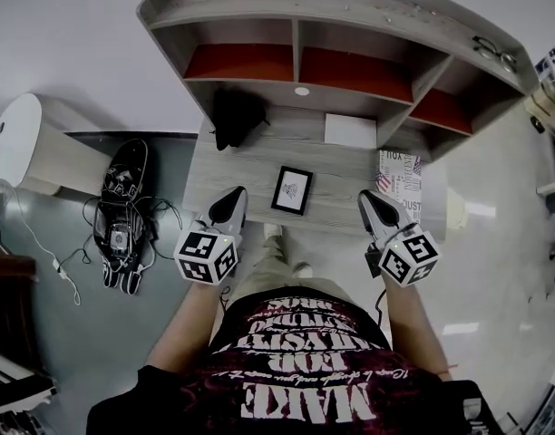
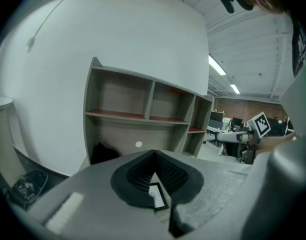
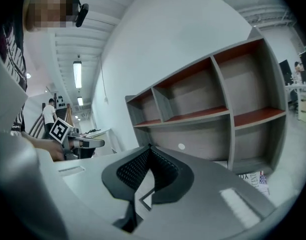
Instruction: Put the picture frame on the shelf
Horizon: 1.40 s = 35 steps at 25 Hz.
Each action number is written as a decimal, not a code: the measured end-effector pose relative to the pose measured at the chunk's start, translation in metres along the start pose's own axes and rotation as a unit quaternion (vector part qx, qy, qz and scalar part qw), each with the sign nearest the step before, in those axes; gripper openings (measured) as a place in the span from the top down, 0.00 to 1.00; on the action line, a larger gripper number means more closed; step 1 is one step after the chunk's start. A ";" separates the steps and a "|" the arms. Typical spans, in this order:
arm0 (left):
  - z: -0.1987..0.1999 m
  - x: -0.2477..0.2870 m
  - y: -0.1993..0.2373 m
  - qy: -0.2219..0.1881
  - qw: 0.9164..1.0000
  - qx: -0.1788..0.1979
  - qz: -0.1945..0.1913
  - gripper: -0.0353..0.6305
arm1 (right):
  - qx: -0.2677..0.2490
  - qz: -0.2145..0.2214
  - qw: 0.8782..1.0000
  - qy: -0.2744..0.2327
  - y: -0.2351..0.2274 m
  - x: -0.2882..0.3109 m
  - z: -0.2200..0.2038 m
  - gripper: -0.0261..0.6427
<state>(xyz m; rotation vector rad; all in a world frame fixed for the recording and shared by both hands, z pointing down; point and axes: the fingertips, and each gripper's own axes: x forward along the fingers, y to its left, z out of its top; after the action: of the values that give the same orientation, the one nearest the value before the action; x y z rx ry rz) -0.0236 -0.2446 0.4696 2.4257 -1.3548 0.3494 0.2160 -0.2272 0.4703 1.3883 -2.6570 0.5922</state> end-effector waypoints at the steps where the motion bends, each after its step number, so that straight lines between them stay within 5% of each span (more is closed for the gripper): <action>1: -0.006 0.003 0.003 0.007 1.000 -0.004 -0.002 0.94 | 0.003 -0.003 1.000 0.006 -0.004 0.003 -0.005 0.92; 18: -0.113 0.091 0.055 0.131 0.988 -0.070 -0.044 0.94 | 0.074 -0.024 0.988 0.131 -0.053 0.072 -0.121 0.92; 28: -0.200 0.132 0.054 0.240 0.963 -0.080 -0.093 0.94 | 0.130 -0.017 0.961 0.245 -0.068 0.105 -0.223 0.92; 35: -0.247 0.150 0.050 0.293 0.944 -0.093 -0.118 0.83 | 0.171 0.014 0.939 0.297 -0.051 0.132 -0.271 0.80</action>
<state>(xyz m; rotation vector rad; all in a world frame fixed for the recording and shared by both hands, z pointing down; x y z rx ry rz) -0.0007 -0.2843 0.7590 2.0559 -0.7882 0.7658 0.1528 -0.2539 0.7681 1.0064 -2.1499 1.2896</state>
